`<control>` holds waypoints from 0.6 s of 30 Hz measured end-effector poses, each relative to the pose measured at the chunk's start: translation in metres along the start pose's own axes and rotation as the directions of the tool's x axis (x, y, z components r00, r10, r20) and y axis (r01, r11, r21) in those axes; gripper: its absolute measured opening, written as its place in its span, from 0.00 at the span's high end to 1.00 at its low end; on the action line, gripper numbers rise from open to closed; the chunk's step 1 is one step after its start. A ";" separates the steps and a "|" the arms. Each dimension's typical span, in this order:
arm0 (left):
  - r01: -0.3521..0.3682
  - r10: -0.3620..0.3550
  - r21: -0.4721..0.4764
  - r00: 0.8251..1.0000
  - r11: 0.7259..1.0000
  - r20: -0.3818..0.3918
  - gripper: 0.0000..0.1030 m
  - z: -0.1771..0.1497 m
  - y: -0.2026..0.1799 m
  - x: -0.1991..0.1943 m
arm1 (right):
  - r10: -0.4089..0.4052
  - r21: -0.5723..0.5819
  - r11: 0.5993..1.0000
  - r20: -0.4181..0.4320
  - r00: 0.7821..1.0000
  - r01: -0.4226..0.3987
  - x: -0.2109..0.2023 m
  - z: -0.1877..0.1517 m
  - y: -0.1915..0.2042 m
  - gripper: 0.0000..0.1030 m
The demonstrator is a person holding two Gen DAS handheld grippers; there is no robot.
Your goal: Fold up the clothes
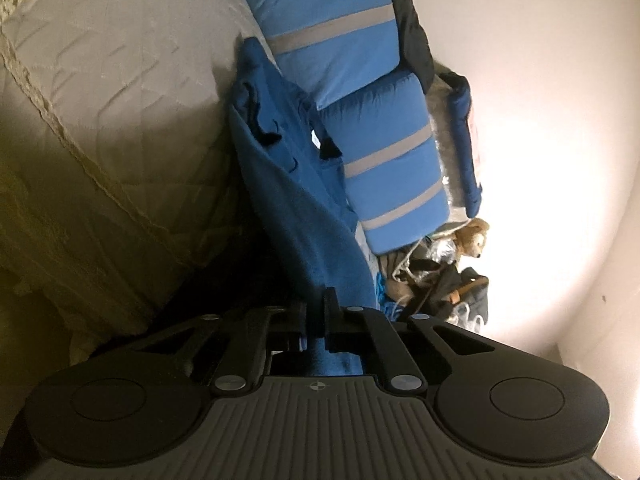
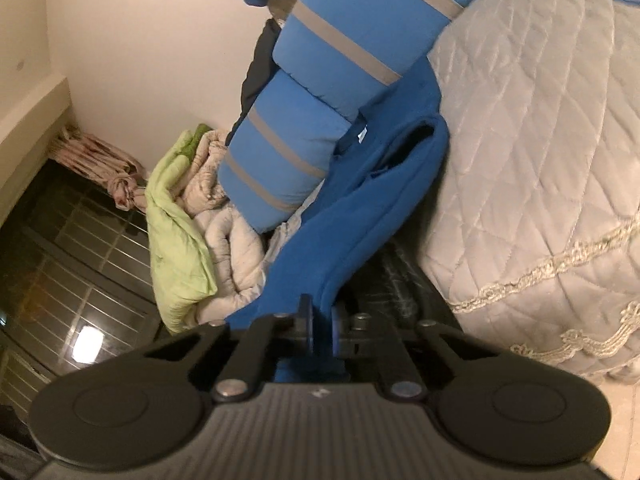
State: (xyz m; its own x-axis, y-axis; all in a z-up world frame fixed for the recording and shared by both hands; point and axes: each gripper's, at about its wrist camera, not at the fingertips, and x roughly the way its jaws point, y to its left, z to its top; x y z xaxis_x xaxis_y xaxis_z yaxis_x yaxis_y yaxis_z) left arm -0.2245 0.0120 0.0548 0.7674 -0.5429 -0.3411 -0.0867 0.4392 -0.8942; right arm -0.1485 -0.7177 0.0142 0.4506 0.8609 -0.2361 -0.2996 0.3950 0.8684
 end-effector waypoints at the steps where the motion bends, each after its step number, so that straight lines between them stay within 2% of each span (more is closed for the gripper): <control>1: -0.006 0.006 0.005 1.000 1.000 0.010 0.94 0.000 -0.003 -0.001 | -0.009 -0.009 1.000 0.001 1.000 0.009 -0.001 0.001 0.004 0.94; 7: -0.049 0.044 0.073 0.996 0.996 0.075 0.95 0.004 -0.035 -0.007 | -0.099 -0.045 0.994 0.034 0.995 0.100 -0.004 0.012 0.031 0.94; 10: -0.094 0.082 0.128 0.992 0.987 0.100 0.95 0.006 -0.055 -0.003 | -0.135 -0.080 0.987 0.049 0.990 0.138 -0.001 0.021 0.048 0.94; 18: -0.167 0.151 0.171 0.983 0.971 0.104 0.95 0.011 -0.080 0.009 | -0.235 -0.208 0.949 0.039 0.971 0.238 0.026 0.038 0.090 0.94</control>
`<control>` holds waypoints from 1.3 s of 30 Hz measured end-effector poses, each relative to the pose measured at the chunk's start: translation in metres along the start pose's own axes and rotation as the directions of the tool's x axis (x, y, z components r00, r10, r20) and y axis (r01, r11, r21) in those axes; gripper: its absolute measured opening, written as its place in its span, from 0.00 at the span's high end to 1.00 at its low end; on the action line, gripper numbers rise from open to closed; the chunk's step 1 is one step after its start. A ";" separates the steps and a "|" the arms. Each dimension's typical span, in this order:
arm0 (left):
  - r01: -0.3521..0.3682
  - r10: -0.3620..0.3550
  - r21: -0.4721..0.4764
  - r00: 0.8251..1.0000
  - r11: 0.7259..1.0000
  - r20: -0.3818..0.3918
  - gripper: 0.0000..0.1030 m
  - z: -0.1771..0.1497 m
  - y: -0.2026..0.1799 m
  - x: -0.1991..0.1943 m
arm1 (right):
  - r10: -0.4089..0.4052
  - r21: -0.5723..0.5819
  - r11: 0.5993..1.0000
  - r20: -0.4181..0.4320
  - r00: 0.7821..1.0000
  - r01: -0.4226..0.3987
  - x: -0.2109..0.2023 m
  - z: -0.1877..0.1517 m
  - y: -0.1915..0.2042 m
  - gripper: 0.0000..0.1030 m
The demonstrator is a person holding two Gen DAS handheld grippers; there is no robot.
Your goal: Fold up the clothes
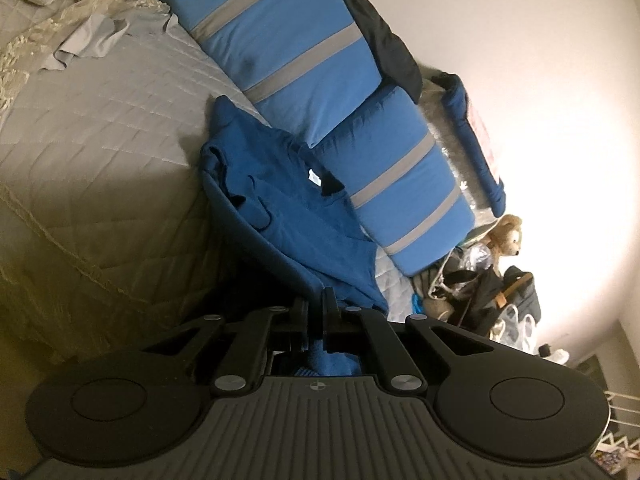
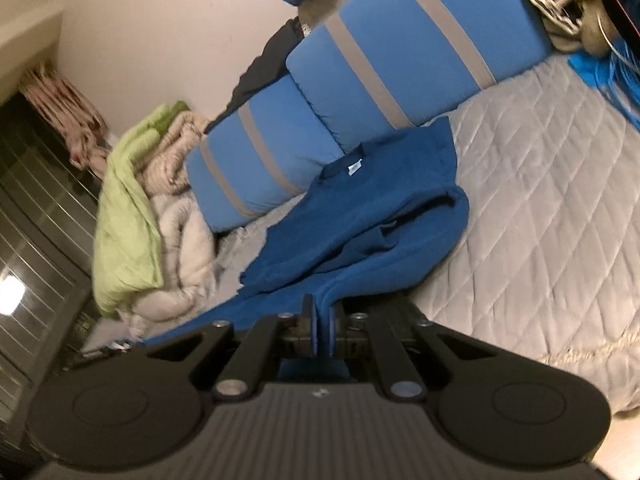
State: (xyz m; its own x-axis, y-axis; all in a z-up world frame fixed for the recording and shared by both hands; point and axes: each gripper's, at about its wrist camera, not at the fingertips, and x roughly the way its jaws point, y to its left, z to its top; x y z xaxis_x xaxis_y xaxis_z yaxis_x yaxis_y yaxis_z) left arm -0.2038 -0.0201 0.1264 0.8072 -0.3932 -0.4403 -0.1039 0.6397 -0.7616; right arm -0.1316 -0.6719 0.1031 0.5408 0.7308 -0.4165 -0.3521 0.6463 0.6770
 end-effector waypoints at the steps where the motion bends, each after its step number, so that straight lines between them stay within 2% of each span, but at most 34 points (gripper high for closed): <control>1: -0.004 0.004 -0.004 1.000 1.000 0.002 0.95 0.001 0.000 0.000 | -0.015 -0.009 1.000 -0.008 1.000 0.015 0.003 0.001 0.003 0.94; 8: -0.006 0.007 -0.030 1.000 1.000 0.021 0.95 0.004 -0.001 0.002 | -0.036 0.042 0.998 -0.062 0.997 0.038 0.017 0.006 0.002 0.94; 14: 0.015 -0.014 -0.015 0.998 1.000 0.055 0.95 0.005 -0.010 -0.004 | -0.010 0.102 0.995 -0.028 1.000 0.013 0.007 0.012 0.000 0.95; 18: 0.052 -0.052 0.004 0.994 0.999 0.096 0.96 0.004 -0.025 -0.021 | 0.048 0.150 0.987 0.044 0.998 -0.055 -0.014 0.018 0.001 0.95; 23: 0.104 -0.107 0.023 0.981 0.994 0.161 0.96 0.000 -0.045 -0.046 | 0.138 0.188 0.969 0.132 0.982 -0.162 -0.043 0.021 0.004 0.95; 28: 0.092 -0.091 0.005 0.973 0.996 0.210 0.96 -0.006 -0.052 -0.065 | 0.207 0.218 0.943 0.202 0.957 -0.250 -0.071 0.016 0.006 0.95; 34: 0.046 -0.041 -0.023 0.981 0.999 0.188 0.96 0.007 -0.046 -0.039 | 0.148 0.232 0.954 0.186 0.971 -0.190 -0.056 0.017 0.009 0.95; 39: 0.008 -0.004 -0.021 0.980 1.000 0.201 0.95 0.027 -0.038 -0.019 | 0.095 0.184 0.975 0.158 0.983 -0.124 -0.035 0.040 0.011 0.95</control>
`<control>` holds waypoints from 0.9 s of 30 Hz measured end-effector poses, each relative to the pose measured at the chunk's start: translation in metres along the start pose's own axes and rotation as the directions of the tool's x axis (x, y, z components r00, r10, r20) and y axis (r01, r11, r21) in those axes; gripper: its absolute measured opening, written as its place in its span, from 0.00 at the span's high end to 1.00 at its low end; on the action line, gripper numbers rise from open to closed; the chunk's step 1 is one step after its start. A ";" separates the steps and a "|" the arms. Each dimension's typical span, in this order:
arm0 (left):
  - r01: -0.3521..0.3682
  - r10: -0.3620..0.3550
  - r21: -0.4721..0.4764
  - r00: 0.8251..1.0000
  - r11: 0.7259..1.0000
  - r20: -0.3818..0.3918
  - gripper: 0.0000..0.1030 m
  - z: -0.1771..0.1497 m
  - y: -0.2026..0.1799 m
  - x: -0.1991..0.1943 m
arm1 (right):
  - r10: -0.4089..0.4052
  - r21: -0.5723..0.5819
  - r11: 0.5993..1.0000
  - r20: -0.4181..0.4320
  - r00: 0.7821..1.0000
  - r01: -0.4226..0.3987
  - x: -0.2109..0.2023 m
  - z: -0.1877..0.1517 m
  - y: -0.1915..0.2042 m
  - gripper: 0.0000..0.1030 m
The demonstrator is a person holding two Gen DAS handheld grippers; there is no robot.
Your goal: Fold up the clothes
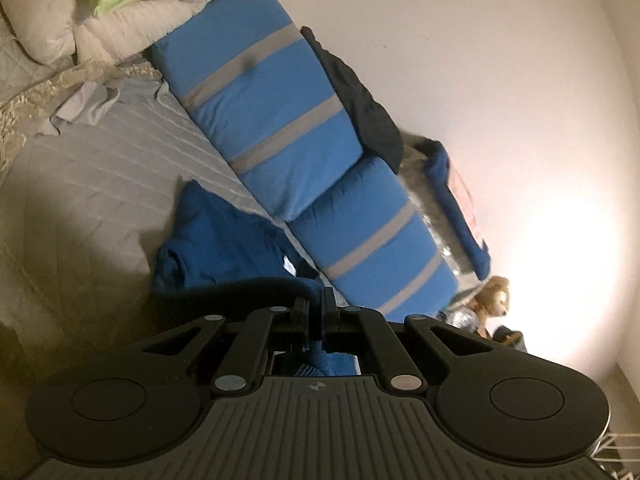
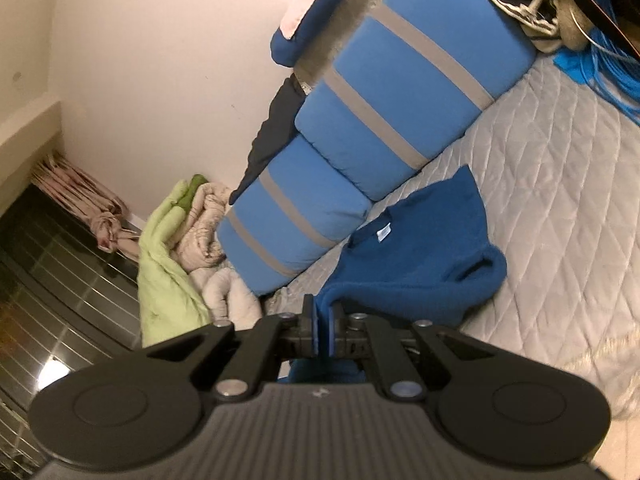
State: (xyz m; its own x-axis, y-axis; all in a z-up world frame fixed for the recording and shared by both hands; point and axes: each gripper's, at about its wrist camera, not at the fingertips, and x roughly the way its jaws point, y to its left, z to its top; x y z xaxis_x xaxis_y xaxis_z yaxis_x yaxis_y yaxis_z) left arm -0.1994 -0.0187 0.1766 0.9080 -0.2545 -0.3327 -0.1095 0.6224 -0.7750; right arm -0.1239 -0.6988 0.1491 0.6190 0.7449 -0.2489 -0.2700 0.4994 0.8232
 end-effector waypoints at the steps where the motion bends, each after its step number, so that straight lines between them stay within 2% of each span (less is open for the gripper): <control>1: -0.006 0.006 0.002 1.000 1.000 0.004 0.95 0.005 0.002 0.004 | -0.008 -0.014 1.000 0.002 1.000 0.008 0.004 0.005 0.001 0.95; 7: 0.015 -0.016 0.059 1.000 0.998 0.004 0.95 0.029 -0.005 0.027 | -0.047 -0.093 0.995 -0.002 0.999 0.046 0.037 0.041 -0.001 0.95; 11: 0.023 -0.024 0.104 1.000 0.994 0.006 0.95 0.033 -0.015 0.042 | -0.042 -0.098 0.994 0.034 0.999 0.045 0.053 0.059 -0.007 0.95; 19: 0.010 -0.010 0.121 1.000 0.993 -0.001 0.95 0.045 -0.012 0.073 | -0.042 -0.105 0.993 0.062 0.997 0.048 0.086 0.076 -0.012 0.95; 27: 0.000 0.001 0.119 1.000 0.993 -0.007 0.95 0.057 -0.003 0.104 | -0.085 -0.085 0.992 0.055 0.995 0.090 0.115 0.088 -0.026 0.95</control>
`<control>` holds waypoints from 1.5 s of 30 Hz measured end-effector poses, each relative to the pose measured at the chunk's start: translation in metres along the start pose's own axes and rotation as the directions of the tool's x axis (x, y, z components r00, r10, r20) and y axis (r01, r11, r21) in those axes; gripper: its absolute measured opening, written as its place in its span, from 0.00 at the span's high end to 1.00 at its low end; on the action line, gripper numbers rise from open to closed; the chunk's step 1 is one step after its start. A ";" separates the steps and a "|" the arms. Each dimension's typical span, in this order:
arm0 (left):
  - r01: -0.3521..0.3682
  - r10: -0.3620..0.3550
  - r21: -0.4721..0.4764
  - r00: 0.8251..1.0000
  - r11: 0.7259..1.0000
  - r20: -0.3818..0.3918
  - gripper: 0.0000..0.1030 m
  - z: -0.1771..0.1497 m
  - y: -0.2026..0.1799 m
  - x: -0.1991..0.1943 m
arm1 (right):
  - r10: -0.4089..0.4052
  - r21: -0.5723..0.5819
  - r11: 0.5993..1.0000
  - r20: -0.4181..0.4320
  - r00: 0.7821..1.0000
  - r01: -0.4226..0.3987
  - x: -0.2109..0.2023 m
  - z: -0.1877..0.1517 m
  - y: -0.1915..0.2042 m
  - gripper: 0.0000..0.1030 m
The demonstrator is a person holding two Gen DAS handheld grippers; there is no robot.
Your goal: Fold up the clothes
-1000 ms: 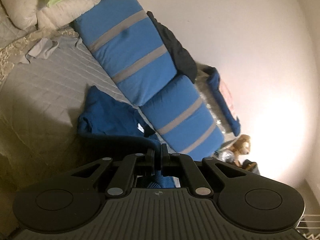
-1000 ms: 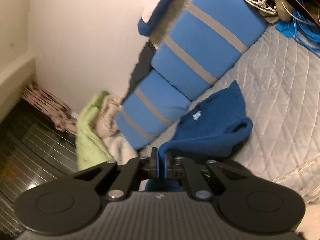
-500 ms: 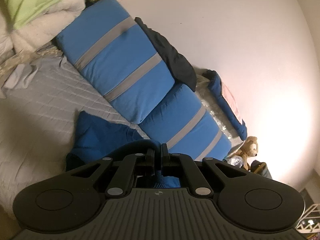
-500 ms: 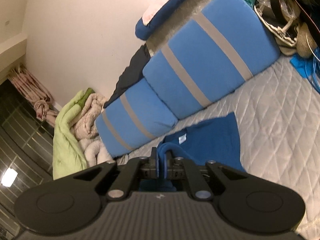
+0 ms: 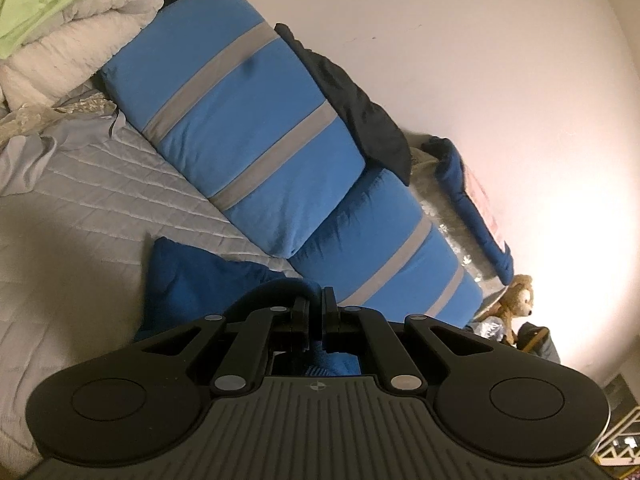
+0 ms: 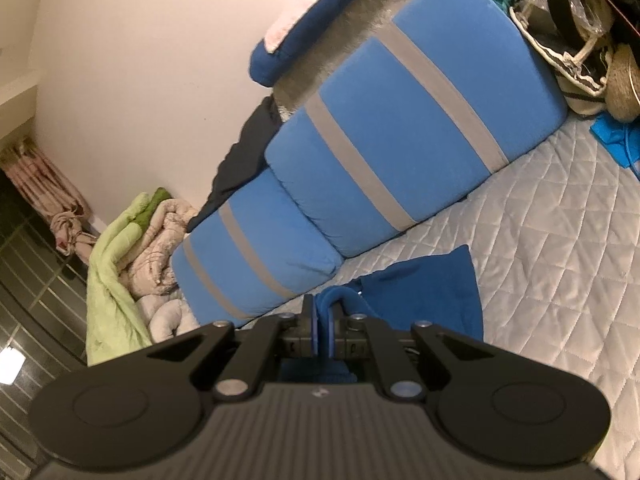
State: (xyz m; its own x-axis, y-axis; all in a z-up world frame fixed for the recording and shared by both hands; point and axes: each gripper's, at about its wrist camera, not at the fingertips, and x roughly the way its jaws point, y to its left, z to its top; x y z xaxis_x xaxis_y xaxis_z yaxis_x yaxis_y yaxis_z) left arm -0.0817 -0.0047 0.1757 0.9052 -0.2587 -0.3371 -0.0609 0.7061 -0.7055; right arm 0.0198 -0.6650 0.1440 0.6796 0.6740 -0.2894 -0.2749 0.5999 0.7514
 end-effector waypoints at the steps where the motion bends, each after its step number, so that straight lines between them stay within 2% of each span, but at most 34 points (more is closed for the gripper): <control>1: -0.002 0.002 0.003 1.000 1.000 -0.002 0.95 0.002 0.001 0.004 | -0.006 0.000 1.000 0.000 1.000 0.006 0.004 0.002 -0.001 0.95; 6: -0.024 0.024 0.020 1.000 1.000 -0.018 0.95 0.012 0.004 0.025 | -0.041 -0.006 0.999 0.000 0.999 0.041 0.023 0.011 -0.004 0.95; 13: -0.060 0.060 -0.009 0.997 0.998 -0.045 0.95 0.026 0.022 0.060 | -0.089 -0.025 0.996 -0.031 0.996 0.088 0.061 0.021 -0.010 0.95; 24: -0.138 0.137 -0.004 0.985 0.990 -0.104 0.95 0.034 0.045 0.115 | -0.161 -0.012 0.987 -0.062 0.985 0.160 0.115 0.032 -0.032 0.95; 41: -0.237 0.226 -0.032 0.953 0.971 -0.203 0.95 0.030 0.095 0.194 | -0.251 0.057 0.964 -0.117 0.961 0.258 0.202 0.032 -0.096 0.95; 45: -0.267 0.257 -0.011 0.939 0.964 -0.230 0.95 0.024 0.109 0.210 | -0.262 0.082 0.958 -0.126 0.957 0.273 0.217 0.027 -0.112 0.94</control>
State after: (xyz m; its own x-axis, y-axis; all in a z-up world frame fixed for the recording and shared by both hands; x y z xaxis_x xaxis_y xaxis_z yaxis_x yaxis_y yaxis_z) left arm 0.1115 0.0336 0.0430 0.7373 -0.2126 -0.6412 -0.3047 0.7425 -0.5966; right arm 0.2165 -0.5979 0.0130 0.6367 0.5422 -0.5482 -0.0219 0.7234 0.6900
